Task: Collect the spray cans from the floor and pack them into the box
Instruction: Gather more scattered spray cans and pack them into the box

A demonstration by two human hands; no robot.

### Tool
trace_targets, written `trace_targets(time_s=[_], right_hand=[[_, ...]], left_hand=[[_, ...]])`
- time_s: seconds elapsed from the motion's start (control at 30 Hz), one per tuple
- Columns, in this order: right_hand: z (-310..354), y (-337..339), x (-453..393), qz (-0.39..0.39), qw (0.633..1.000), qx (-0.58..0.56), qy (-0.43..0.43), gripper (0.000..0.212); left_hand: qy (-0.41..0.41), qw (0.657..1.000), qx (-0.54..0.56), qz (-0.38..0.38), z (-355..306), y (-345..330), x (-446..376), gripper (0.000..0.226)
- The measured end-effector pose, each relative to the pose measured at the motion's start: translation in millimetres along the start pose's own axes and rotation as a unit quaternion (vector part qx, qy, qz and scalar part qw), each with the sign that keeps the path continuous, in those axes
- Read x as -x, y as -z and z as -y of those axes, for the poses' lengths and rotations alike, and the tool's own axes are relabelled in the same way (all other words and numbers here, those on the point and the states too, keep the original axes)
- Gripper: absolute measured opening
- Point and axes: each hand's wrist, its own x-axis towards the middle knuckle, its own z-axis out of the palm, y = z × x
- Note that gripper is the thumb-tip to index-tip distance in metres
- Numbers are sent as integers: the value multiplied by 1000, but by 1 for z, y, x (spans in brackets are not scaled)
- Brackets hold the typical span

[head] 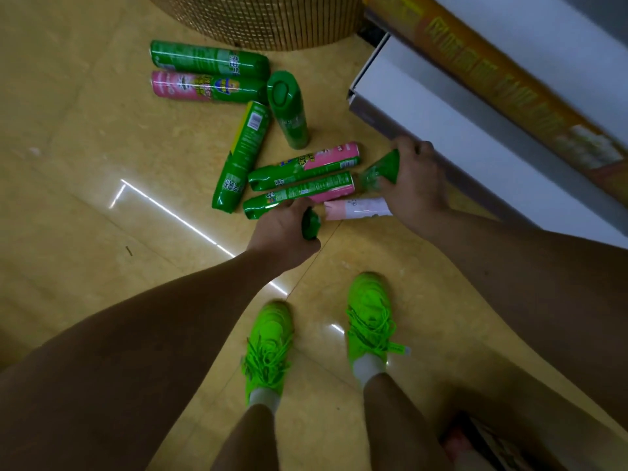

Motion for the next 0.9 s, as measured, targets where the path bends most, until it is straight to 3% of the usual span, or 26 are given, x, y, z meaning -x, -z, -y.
trace_targets(time_s=[0.43, 0.6, 0.9], right_hand=[[-3, 68, 123, -95, 981, -97, -141, 51], [-26, 95, 196, -117, 953, -133, -244, 55], [-92, 152, 366, -158, 893, -185, -378, 52]], left_hand=[[-144, 987, -74, 19, -77, 65, 39, 56], [-236, 964, -104, 58, -140, 70, 71, 50], [-370, 909, -122, 146, -290, 52, 163, 62]])
